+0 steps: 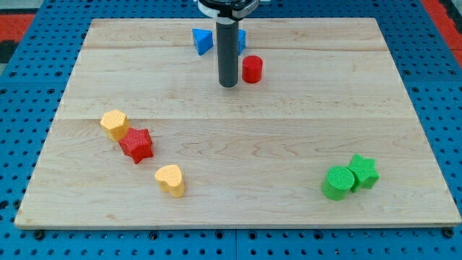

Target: Slide the red circle at the right top of the board

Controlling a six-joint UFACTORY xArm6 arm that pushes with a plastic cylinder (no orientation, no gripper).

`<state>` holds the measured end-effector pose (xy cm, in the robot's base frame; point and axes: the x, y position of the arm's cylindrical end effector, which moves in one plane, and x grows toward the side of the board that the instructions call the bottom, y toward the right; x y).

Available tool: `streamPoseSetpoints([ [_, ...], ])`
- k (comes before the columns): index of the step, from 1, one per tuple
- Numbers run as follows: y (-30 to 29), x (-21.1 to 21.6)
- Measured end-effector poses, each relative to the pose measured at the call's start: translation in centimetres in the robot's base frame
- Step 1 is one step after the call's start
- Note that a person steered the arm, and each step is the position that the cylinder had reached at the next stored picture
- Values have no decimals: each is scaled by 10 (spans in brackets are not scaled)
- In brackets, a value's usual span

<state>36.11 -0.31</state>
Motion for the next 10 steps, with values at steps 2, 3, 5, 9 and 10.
streamPoseSetpoints([
  [2, 62, -49],
  [3, 85, -80],
  [5, 65, -102],
  [9, 95, -91],
  [10, 126, -106],
])
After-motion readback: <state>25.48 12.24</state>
